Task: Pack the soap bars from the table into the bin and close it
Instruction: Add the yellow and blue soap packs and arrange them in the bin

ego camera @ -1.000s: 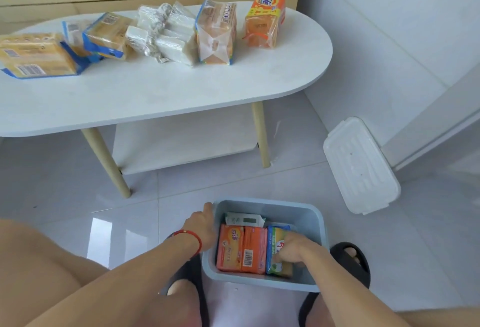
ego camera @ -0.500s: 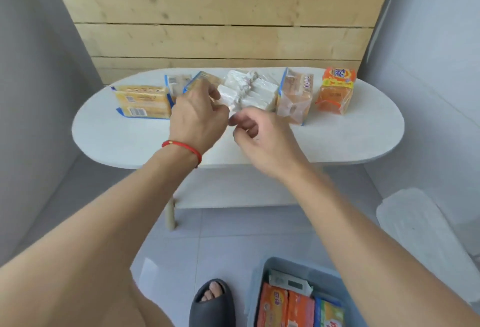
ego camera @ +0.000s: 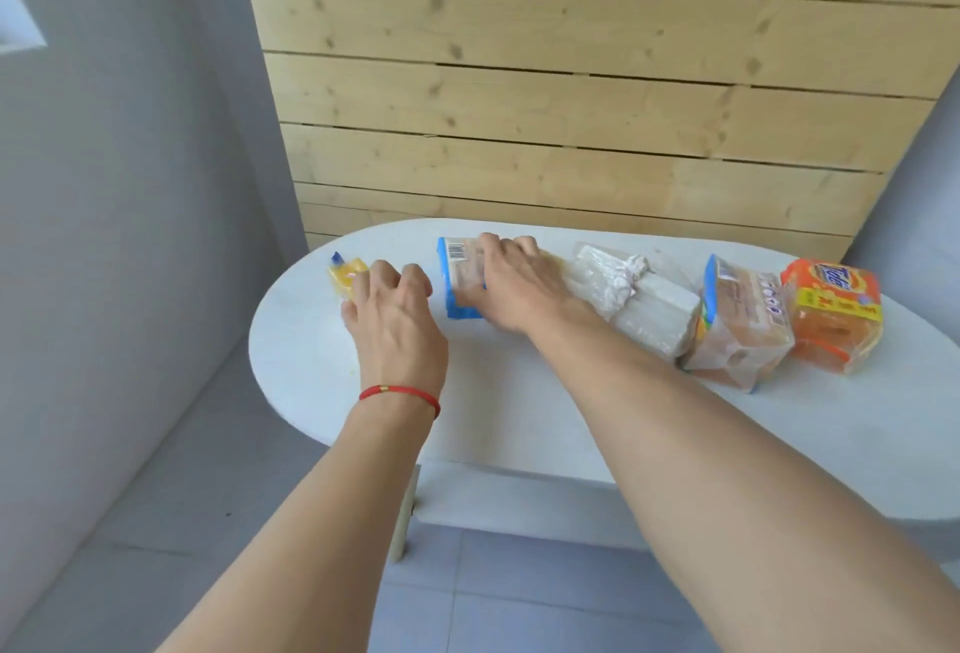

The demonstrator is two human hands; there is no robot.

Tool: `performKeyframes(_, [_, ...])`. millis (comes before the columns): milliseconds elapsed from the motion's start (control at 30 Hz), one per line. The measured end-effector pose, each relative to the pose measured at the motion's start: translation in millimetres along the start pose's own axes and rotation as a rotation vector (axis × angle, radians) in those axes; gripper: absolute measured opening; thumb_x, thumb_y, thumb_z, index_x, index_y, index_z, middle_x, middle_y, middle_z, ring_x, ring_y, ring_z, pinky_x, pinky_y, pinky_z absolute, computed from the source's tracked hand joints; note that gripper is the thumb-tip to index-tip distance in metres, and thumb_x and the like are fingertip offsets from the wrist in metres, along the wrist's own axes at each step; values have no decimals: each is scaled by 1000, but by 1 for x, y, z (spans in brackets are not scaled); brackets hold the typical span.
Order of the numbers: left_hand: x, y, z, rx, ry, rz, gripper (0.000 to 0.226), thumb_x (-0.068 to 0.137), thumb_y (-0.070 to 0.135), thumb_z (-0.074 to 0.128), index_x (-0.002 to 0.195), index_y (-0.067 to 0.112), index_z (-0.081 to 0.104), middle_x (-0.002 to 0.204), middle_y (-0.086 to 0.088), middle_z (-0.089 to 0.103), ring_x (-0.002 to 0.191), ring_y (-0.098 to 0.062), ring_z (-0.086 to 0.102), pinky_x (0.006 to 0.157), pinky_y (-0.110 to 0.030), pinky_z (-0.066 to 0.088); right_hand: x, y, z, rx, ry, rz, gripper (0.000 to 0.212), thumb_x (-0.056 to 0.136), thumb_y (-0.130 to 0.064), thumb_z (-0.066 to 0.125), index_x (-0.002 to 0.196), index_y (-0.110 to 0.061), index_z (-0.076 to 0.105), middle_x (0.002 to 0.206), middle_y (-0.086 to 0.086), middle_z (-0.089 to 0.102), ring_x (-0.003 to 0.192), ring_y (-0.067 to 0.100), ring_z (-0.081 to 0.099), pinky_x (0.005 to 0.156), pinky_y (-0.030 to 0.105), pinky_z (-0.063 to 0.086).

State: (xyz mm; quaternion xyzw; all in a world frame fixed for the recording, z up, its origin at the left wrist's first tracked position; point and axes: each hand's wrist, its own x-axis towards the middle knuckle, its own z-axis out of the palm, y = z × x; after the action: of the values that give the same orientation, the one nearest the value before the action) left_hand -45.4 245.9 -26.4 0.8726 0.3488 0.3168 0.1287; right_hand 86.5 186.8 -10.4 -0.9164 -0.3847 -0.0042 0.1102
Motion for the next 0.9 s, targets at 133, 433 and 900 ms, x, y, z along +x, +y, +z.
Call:
performKeyframes(133, [-6, -5, -8, -155, 47, 93, 45, 67, -23, 43, 98, 0, 67, 96, -20, 53, 98, -38, 46, 90, -51, 43, 14, -18, 8, -67, -51, 112, 61, 79, -49, 55, 132, -19, 46, 132, 9, 51, 124, 33, 35, 90, 49, 34])
performKeyframes(433, [-10, -15, -21, -209, -53, -45, 50, 77, -7, 53, 127, 2, 51, 140, -20, 42, 120, -40, 45, 98, -39, 36, -5, -22, 24, -114, -97, 42, 86, 85, -81, 28, 157, -36, 19, 160, -1, 42, 152, 43, 6, 105, 79, 3])
performKeyframes(900, [-54, -5, -74, -264, -350, -435, 47, 79, 36, 71, 118, 15, 56, 108, -12, 62, 95, -33, 60, 82, -37, 53, -149, -1, -8, -46, -37, -47, 64, 96, -34, 64, 151, -22, 33, 145, 11, 36, 127, 40, 43, 99, 50, 42])
